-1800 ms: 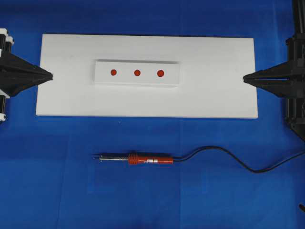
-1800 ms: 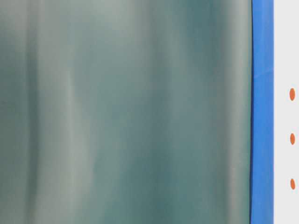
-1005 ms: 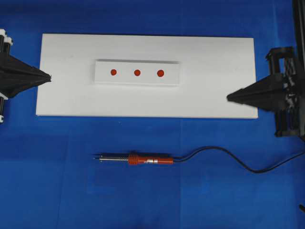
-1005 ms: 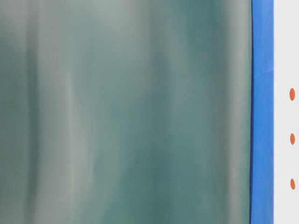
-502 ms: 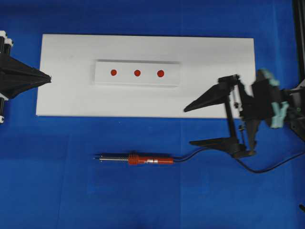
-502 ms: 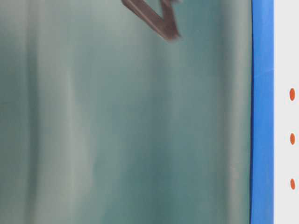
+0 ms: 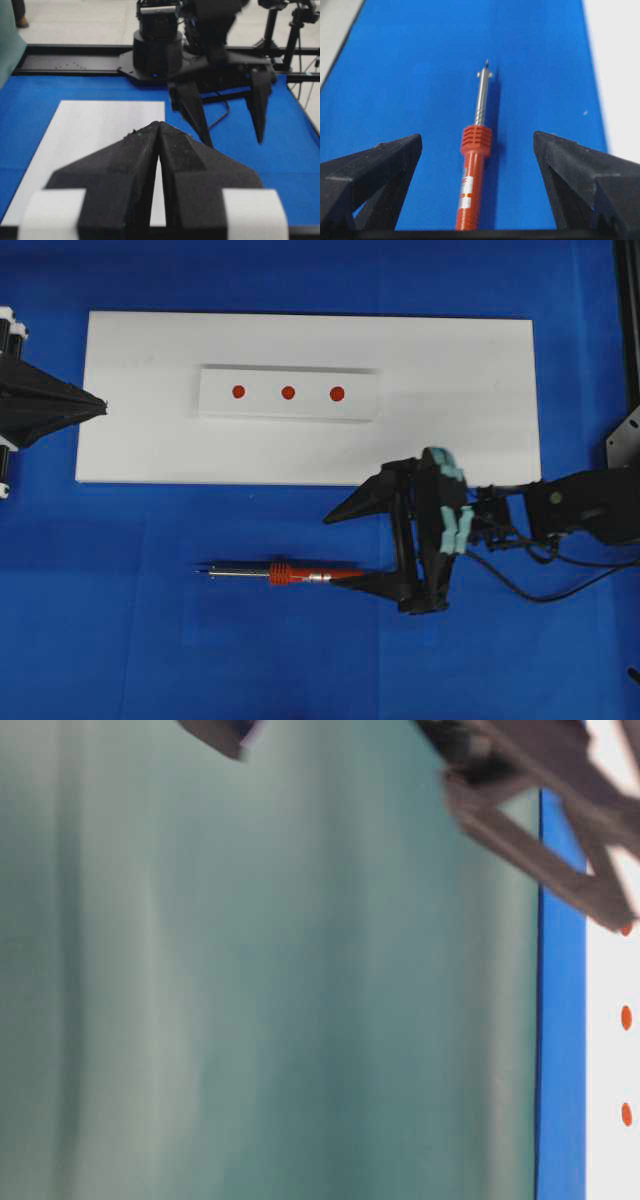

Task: Touch the tip of the soldering iron to the mark.
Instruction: 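Lower the right gripper and close it on the red soldering iron handle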

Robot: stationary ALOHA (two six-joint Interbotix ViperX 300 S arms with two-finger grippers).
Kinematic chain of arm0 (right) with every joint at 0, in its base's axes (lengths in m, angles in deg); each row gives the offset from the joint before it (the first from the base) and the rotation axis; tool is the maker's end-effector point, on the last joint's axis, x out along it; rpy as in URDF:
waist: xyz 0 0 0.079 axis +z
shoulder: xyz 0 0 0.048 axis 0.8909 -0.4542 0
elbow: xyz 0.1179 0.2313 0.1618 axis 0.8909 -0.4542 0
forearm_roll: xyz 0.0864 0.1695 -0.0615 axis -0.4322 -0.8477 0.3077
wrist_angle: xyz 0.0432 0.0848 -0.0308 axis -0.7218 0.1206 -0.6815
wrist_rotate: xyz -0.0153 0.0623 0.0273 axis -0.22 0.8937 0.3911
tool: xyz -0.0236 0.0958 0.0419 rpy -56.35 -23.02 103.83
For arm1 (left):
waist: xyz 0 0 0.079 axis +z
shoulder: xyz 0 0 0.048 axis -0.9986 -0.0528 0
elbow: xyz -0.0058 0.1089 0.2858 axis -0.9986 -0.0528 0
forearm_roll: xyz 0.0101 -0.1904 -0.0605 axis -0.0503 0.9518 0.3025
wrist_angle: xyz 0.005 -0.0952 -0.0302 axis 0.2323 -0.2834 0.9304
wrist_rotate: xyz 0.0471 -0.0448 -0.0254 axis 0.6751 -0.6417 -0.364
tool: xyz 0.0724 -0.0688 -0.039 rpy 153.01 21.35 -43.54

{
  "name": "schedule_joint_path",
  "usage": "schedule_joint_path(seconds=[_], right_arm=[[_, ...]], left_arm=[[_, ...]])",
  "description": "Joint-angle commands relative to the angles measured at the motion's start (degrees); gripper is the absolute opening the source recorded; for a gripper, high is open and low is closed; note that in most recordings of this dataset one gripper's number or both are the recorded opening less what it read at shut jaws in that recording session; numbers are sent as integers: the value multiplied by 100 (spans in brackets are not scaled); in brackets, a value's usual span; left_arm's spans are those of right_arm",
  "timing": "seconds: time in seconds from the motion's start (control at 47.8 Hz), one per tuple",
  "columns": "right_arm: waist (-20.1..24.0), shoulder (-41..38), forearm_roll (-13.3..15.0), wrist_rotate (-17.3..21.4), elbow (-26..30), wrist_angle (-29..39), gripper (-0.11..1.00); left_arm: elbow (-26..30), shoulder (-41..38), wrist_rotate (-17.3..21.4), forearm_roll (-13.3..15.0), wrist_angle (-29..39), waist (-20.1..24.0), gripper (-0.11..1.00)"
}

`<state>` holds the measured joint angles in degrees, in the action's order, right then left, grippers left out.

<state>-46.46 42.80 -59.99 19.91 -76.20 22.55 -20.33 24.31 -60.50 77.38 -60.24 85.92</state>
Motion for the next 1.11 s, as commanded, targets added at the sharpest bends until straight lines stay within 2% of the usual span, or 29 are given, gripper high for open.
schedule_joint_path(seconds=[0.0, 0.293, 0.565, 0.628, 0.774, 0.858, 0.9, 1.088], right_arm=[[105, -325, -211, -9, 290, -176, 89], [352, -1450, -870, -9, 861, -308, 89], [483, -1811, -984, -53, 1099, -308, 85], [475, -1811, -993, -70, 1090, -308, 75], [448, -1802, -984, -79, 1055, -308, 30], [439, -1802, -984, -88, 1055, -308, 10], [439, -1802, -984, -88, 1055, -299, 6], [431, -1802, -993, -88, 1072, -299, 6]], left_arm=[[44, -18, 18, -9, -79, 0, 0], [-18, -18, 9, 0, -114, 0, 0], [-62, -9, 0, -9, -114, -9, 0], [-70, -9, 0, -9, -114, -9, 0], [-79, 0, 0, -9, -114, -9, 0], [-79, -9, 0, -9, -114, -9, 0], [-70, 0, 0, -9, -114, 0, 0], [-79, 0, 0, 0, -114, -9, 0]])
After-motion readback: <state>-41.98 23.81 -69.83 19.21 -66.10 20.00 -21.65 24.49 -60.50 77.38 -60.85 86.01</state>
